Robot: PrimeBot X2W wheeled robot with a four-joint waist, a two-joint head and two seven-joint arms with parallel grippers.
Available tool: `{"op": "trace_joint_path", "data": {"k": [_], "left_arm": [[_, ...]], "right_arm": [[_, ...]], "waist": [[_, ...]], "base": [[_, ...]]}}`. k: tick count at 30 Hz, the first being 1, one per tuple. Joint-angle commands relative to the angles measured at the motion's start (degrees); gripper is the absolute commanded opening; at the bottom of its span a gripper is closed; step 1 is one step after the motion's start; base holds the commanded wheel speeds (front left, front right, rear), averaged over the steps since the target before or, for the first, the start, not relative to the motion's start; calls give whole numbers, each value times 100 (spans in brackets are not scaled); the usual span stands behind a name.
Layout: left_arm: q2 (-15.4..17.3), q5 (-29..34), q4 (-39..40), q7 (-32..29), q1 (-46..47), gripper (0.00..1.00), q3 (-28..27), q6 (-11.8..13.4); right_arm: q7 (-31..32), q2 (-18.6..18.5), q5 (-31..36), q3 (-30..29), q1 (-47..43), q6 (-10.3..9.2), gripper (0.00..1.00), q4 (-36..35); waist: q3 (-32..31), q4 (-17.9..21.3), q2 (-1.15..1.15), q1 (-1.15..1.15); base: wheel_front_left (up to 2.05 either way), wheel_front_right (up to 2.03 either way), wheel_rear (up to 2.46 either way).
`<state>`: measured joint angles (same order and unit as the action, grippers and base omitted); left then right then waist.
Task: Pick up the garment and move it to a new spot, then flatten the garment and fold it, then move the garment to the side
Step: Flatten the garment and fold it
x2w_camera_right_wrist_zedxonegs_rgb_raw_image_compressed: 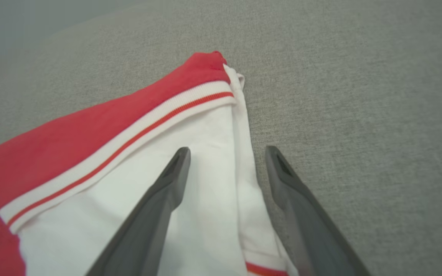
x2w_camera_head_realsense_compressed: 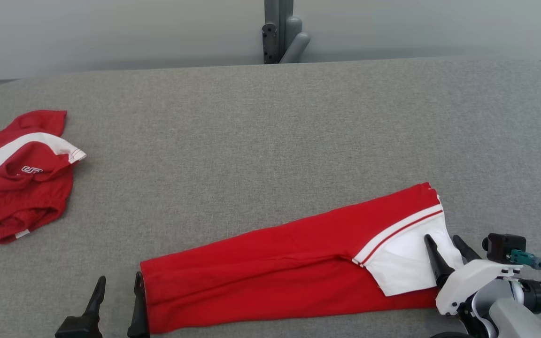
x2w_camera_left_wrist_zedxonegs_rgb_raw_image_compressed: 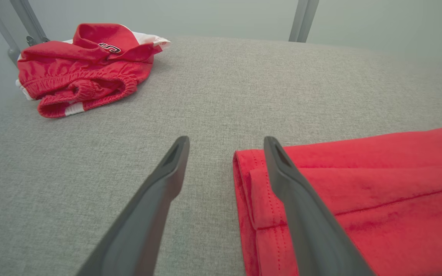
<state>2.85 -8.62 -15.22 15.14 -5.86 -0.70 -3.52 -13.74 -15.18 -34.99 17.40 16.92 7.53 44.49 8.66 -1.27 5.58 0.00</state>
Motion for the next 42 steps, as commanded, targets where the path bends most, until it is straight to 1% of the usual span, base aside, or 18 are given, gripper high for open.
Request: {"op": "trace_joint_path", "data": {"k": [1, 5, 8, 9, 10, 11, 13, 15, 19, 23, 24, 27, 30, 32, 34, 36, 42], "left_arm": [[12, -26, 12, -4, 81, 100, -9, 50], [11, 7, 63, -4, 100, 100, -22, 49], [11, 22, 103, -4, 113, 100, -39, 53], [11, 19, 112, -4, 119, 100, -40, 50], [10, 16, 118, -4, 126, 100, -39, 48], [11, 12, 125, -4, 131, 100, -38, 48], [11, -4, 124, -4, 146, 100, -26, 63], [11, -19, 129, -4, 159, 100, -8, 62], [12, -56, 107, -4, 188, 100, 40, 55], [11, -78, 104, -4, 213, 100, 84, 49], [11, -78, 104, -4, 213, 100, 84, 49], [11, -90, 88, -4, 195, 100, 77, 53], [12, -111, 74, -4, 171, 100, 78, 33], [11, -121, 72, -4, 160, 100, 85, 24], [11, -121, 67, -4, 163, 100, 109, 10], [11, -131, 75, -4, 171, 100, 136, -5], [12, -141, 70, -4, 205, 100, 199, -42]], "right_arm": [[23, 19, 7, 11, 62, -9, 100, 83], [149, 73, 48, 64, 246, -9, 100, 556], [302, 137, -63, 83, 279, -11, 100, 883], [366, 136, -72, 141, 275, -10, 73, 969], [422, 155, -119, 187, 268, -11, 29, 1023], [453, 192, -212, 215, 259, -11, 0, 1036], [437, 239, -391, 229, 263, -7, 0, 1013], [289, 230, -622, 79, 306, -14, 0, 1030], [35, -20, -750, -242, 437, -51, 0, 1283], [-105, -221, -608, -661, 553, -45, 0, 1496], [-105, -221, -608, -661, 553, -45, 0, 1496], [-125, -365, -294, -1084, 601, -11, 0, 1289], [-129, -180, -2, -1237, 475, -9, 0, 837], [-130, -50, 64, -1117, 370, -7, 0, 509], [-128, 32, -19, -803, 282, -6, 0, 190], [32, 69, -171, -387, 196, -5, 0, -206], [614, -126, -715, 737, -70, -5, 0, -1448]], "waist": [[106, -114, 0, 0], [165, -222, 0, 0], [187, -270, 0, 0], [193, -281, 0, 0], [198, -288, 0, 0], [203, -291, 0, 0], [213, -283, 0, 0], [221, -263, 0, 0], [244, -237, 0, 0], [268, -204, 0, 0], [268, -204, 0, 0], [267, -143, 0, 0], [249, -82, 0, 0], [224, -31, 0, 0], [193, 15, 0, 0], [163, 50, 0, 0], [115, 77, 0, 0]], "base": [[0, 0, 0], [0, 0, 0], [0, 0, 0], [0, 0, 0], [0, 0, 0], [0, 0, 0], [0, 0, 0], [0, 0, 0], [0, 0, 0], [0, 0, 0], [0, 0, 0], [0, 0, 0], [0, 0, 0], [0, 0, 0], [0, 0, 0], [0, 0, 0], [0, 0, 0]]}}
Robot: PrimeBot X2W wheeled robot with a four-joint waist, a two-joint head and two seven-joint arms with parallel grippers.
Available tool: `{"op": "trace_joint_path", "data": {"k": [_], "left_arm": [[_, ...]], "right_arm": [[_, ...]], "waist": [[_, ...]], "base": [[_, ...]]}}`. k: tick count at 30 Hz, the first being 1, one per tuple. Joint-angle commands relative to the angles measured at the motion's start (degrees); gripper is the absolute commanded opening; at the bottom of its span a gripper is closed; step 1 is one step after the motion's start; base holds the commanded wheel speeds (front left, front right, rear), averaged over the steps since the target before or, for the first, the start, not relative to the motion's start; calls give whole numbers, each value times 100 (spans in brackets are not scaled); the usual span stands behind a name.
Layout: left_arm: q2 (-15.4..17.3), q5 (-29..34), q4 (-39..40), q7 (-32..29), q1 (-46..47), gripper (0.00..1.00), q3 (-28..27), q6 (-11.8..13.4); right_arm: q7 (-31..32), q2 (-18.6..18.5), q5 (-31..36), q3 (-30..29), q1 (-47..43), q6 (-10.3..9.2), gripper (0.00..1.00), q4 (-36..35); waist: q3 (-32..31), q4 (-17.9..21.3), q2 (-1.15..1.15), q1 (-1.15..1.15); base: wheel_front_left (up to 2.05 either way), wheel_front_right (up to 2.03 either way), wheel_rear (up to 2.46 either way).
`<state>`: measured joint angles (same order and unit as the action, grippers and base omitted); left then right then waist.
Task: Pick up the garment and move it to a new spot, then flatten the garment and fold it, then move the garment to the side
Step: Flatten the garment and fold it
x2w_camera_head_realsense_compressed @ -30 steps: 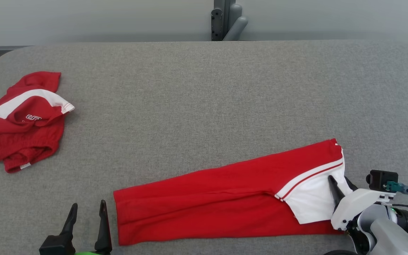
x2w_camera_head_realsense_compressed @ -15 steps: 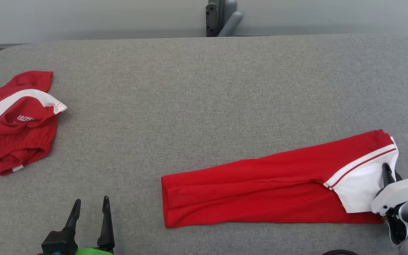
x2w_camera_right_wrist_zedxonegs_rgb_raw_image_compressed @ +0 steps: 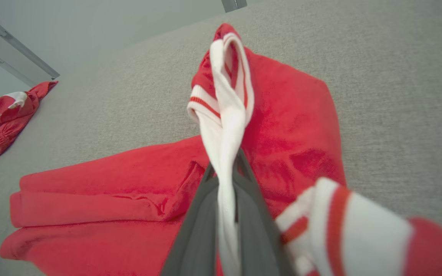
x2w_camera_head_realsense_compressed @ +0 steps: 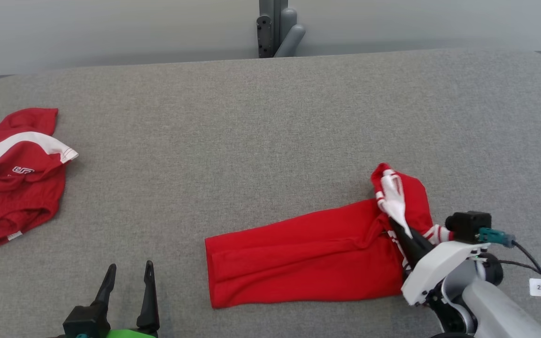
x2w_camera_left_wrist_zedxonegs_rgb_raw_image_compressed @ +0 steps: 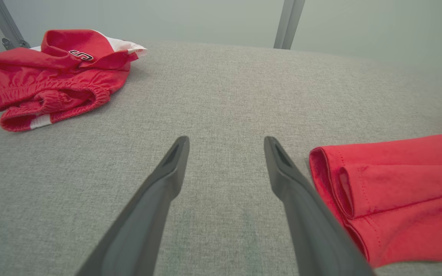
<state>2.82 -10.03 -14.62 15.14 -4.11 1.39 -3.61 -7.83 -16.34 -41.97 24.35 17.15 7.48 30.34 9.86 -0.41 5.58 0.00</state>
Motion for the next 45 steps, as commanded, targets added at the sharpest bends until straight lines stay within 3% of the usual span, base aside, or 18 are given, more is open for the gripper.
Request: {"op": "trace_joint_path", "data": {"k": [1, 10, 23, 24, 25, 33, 41, 45], "left_arm": [[15, -3, 3, -4, 42, 100, 11, -37], [15, -34, -25, -4, 115, 100, 267, -75], [15, -61, -93, -4, 80, 100, 340, -70], [15, -79, -90, -4, 77, 100, 326, -54], [15, -90, -89, -4, 67, 100, 312, -52], [14, -65, -29, -4, 39, 100, 213, 18], [15, -55, 9, -4, 93, 100, 161, 51], [15, -68, 0, -4, 121, 100, 136, 53]], "right_arm": [[119, 0, -116, 204, -126, 1, 0, -195], [523, 347, -431, 1380, 30, 1, 0, -684], [299, 1021, -668, 2465, 736, 1, 0, 85], [248, 1054, -712, 2497, 776, 1, 30, 152], [156, 1083, -748, 2514, 809, 1, 100, 209], [-620, 869, -966, 2124, 1011, 1, 100, 334], [-728, 526, -568, 990, 667, 1, 100, 61], [-721, 475, -343, 874, 356, 1, 100, -105]], "waist": [[-7, -24, 0, 0], [12, -480, 0, 0], [49, -1142, 0, 0], [45, -1148, 0, 0], [40, -1138, 0, 0], [-26, -741, 0, 0], [-77, -302, 0, 0], [-90, -208, 0, 0]], "base": [[0, 0, 0], [0, 0, 0], [0, 0, 0], [0, 0, 0], [0, 0, 0], [0, 0, 0], [0, 0, 0], [0, 0, 0]]}}
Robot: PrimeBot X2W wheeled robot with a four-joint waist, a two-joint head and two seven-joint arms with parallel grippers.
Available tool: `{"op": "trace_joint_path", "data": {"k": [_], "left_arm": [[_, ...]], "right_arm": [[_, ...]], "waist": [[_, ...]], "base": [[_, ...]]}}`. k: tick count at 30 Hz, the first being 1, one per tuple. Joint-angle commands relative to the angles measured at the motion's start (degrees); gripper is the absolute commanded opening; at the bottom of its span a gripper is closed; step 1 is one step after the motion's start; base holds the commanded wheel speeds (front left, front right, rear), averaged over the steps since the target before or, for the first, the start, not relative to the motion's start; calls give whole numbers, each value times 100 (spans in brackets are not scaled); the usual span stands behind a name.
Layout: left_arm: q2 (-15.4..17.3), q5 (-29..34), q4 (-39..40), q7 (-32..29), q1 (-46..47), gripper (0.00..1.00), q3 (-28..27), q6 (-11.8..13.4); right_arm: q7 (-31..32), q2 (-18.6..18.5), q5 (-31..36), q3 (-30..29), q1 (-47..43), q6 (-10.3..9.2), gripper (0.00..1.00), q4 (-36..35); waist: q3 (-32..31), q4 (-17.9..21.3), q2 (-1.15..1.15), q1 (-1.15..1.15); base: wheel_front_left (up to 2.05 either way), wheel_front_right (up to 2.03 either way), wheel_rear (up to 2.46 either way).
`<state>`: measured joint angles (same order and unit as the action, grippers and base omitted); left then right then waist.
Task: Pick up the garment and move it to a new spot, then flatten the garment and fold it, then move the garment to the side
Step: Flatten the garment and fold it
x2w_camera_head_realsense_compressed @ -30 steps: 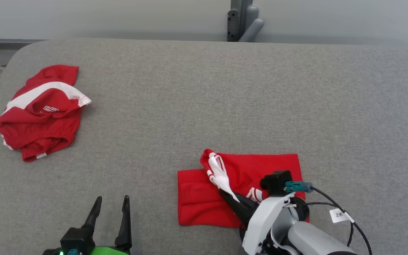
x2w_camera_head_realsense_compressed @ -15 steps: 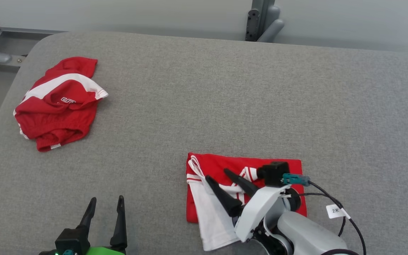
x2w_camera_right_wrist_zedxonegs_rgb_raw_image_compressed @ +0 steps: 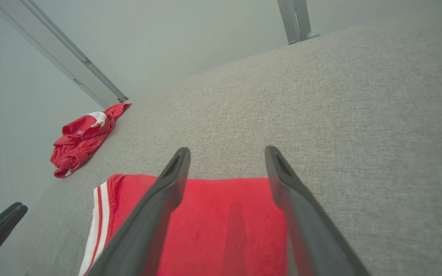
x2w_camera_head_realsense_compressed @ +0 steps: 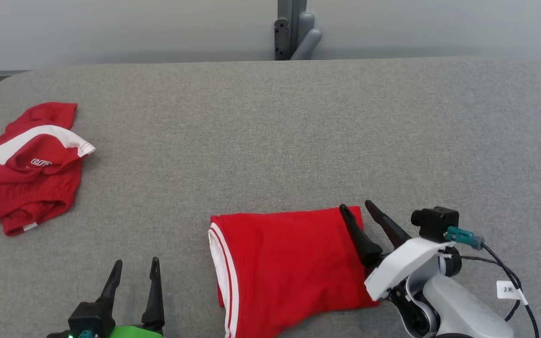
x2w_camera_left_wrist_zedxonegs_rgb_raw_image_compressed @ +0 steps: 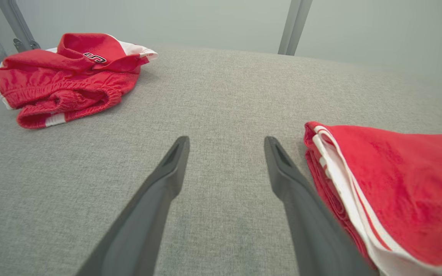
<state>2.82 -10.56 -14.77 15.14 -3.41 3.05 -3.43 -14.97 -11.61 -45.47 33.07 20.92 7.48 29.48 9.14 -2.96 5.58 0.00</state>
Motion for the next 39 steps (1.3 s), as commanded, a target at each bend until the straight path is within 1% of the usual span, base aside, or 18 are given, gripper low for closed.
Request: {"op": "trace_joint_path", "data": {"k": [1, 6, 11, 15, 18, 24, 25, 31, 39], "left_arm": [[15, -12, 13, -4, 51, 100, -38, 32], [15, 9, 34, -4, 10, 100, -65, 13], [14, 51, 54, -4, -117, 100, -149, 35], [14, 78, 72, -4, -189, 100, -225, 66], [14, 69, 99, -4, -204, 100, -279, 99], [15, 81, 146, -4, -156, 100, -356, 97], [15, 81, 146, -4, -156, 100, -356, 97], [15, 53, 180, -4, -115, 100, -345, 110], [15, -4, 267, -4, -180, 100, -289, 130]], "right_arm": [[-7, -23, 41, -6, -96, 1, 100, -35], [-8, -54, 306, -333, -410, 1, 100, -89], [-9, 55, 663, -904, -714, 1, 100, -84], [-9, 101, 1126, -1355, -929, 1, 100, -156], [-9, 113, 1604, -1708, -1048, 1, 100, -302], [-9, 296, 2397, -2329, -1306, 1, 100, -616], [-9, 296, 2397, -2329, -1306, 1, 100, -616], [-10, 435, 2897, -2649, -1525, 0, 100, -895], [-10, 531, 3442, -2781, -1760, 0, 100, -1284]], "waist": [[-22, 59, 0, 0], [-56, 97, 0, 0], [-147, 187, 0, 0], [-240, 324, 0, 0], [-281, 450, 0, 0], [-357, 690, 0, 0], [-357, 690, 0, 0], [-456, 839, 0, 0], [-564, 861, 0, 0]], "base": [[0, 0, 0], [0, 0, 0], [0, 0, 0], [0, 0, 0], [0, 0, 0], [0, 0, 0], [0, 0, 0], [0, 0, 0], [0, 0, 0]]}}
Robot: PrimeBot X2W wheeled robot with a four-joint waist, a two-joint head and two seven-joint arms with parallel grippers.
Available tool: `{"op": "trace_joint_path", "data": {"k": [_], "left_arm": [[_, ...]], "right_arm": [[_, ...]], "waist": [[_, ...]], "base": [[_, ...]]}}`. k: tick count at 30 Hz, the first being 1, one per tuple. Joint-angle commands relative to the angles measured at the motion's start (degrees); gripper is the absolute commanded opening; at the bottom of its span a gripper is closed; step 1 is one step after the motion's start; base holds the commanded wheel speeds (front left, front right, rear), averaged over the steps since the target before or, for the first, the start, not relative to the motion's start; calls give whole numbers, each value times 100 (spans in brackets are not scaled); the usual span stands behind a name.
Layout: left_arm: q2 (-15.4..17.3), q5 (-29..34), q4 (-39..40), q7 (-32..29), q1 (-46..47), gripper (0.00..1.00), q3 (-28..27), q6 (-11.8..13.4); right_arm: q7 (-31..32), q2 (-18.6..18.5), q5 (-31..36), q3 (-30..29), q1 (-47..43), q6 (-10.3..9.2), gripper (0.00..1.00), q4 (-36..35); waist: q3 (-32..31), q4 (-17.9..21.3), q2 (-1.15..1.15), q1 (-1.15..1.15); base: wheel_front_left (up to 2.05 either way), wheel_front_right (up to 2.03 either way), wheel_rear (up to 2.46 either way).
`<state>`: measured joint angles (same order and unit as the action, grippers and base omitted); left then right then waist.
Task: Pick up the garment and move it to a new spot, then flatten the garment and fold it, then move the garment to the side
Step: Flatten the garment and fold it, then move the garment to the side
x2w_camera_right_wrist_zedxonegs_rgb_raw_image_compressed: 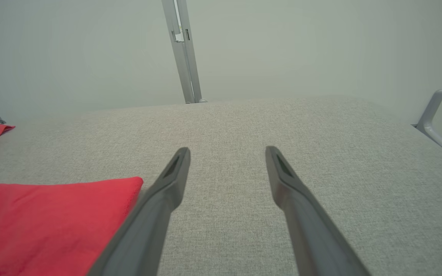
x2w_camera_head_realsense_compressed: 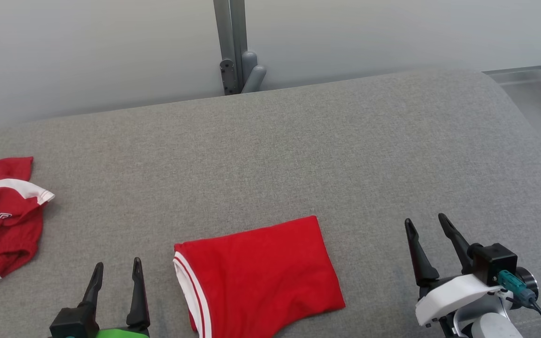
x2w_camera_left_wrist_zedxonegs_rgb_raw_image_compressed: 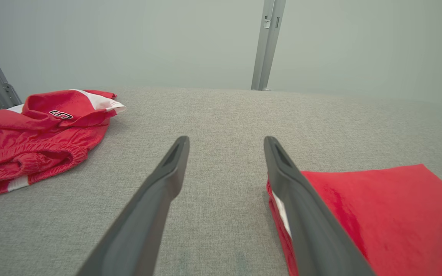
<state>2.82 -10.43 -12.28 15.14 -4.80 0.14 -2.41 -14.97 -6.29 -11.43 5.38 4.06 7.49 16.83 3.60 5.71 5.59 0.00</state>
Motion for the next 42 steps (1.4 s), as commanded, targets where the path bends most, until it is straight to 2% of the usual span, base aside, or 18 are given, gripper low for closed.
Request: {"op": "trace_joint_path", "data": {"k": [1, 8, 16, 29, 30, 33, 37, 38, 39, 40, 41, 42], "left_arm": [[15, -31, 20, -4, -48, 100, 3, 25], [15, -73, 36, -4, -113, 100, -5, -11], [15, -87, -14, -4, -43, 100, 58, -72], [15, -222, -183, -4, 458, 100, 504, -124], [15, -222, -196, -4, 543, 100, 529, -127], [15, -203, -207, -4, 596, 100, 556, -145], [14, -174, -189, -4, 694, 100, 595, -158], [14, -175, -185, -4, 705, 100, 592, -157], [14, -177, -182, -4, 708, 100, 595, -160], [14, -174, -178, -4, 710, 100, 596, -160], [14, -173, -178, -4, 718, 100, 599, -155], [14, -174, -174, -4, 726, 100, 602, -146]], "right_arm": [[-10, 25, 56, -23, -100, -1, 100, -57], [-10, 120, 203, -82, -239, -1, 100, -241], [-9, 162, 149, 5, -227, -1, 100, -146], [-9, 81, -662, 882, 571, -1, 100, 692], [-10, 44, -841, 1141, 743, -1, 100, 956], [-9, 5, -1016, 1335, 916, -1, 100, 1187], [-8, -75, -1602, 1869, 1161, -1, 100, 1734], [5, -98, -1704, 1985, 1206, -1, 95, 1827], [12, -121, -1797, 2092, 1241, -1, 49, 1924], [18, -148, -1851, 2170, 1275, -1, 34, 2004], [19, -170, -1903, 2212, 1306, -2, 0, 2038], [18, -205, -1927, 2196, 1339, -5, 0, 2051]], "waist": [[-18, -10, 0, 0], [-60, -74, 0, 0], [85, -218, 0, 0], [1108, -936, 0, 0], [1214, -1059, 0, 0], [1279, -1177, 0, 0], [1374, -1359, 0, 0], [1387, -1379, 0, 0], [1393, -1391, 0, 0], [1398, -1400, 0, 0], [1399, -1403, 0, 0], [1399, -1398, 0, 0]], "base": [[0, 0, 0], [0, 0, 0], [0, 0, 0], [0, 0, 0], [0, 0, 0], [0, 0, 0], [0, 0, 0], [0, 0, 0], [0, 0, 0], [0, 0, 0], [0, 0, 0], [0, 0, 0]]}}
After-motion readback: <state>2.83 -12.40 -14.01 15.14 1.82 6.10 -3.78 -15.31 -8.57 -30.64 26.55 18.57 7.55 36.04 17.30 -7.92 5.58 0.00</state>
